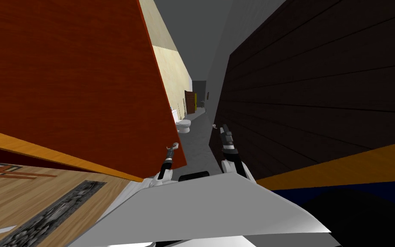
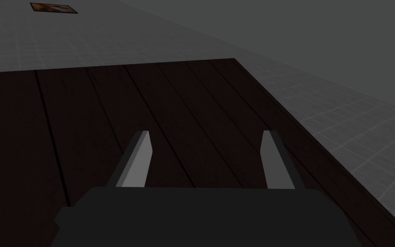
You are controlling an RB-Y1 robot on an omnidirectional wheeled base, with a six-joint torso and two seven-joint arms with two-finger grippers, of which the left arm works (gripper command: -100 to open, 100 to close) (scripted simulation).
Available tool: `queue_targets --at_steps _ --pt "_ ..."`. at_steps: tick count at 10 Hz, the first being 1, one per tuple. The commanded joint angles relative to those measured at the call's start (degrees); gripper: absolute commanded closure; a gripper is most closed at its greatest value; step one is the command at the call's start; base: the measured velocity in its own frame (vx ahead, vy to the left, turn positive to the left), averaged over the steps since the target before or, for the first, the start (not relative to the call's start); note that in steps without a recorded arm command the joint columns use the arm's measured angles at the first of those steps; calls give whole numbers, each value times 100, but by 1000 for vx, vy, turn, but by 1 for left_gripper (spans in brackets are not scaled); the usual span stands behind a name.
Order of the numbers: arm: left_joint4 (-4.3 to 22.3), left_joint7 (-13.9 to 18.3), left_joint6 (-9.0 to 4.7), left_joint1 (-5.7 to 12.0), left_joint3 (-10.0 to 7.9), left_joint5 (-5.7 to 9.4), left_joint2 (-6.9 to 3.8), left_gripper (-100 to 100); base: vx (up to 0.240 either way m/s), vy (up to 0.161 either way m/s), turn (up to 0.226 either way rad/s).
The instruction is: Push the door open
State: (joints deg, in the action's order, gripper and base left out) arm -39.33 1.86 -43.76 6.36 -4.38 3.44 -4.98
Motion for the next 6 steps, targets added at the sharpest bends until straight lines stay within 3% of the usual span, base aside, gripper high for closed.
queue_targets --at_steps 1,5,6 --pt "286 -10 -168 199 -90 45 -73 100 47 -1 -8" --pt "327 -142 -166 183 -417 218 -89 100 163 -87 73" --pt "612 -142 -166 183 -417 218 -89 100 141 -72 36"
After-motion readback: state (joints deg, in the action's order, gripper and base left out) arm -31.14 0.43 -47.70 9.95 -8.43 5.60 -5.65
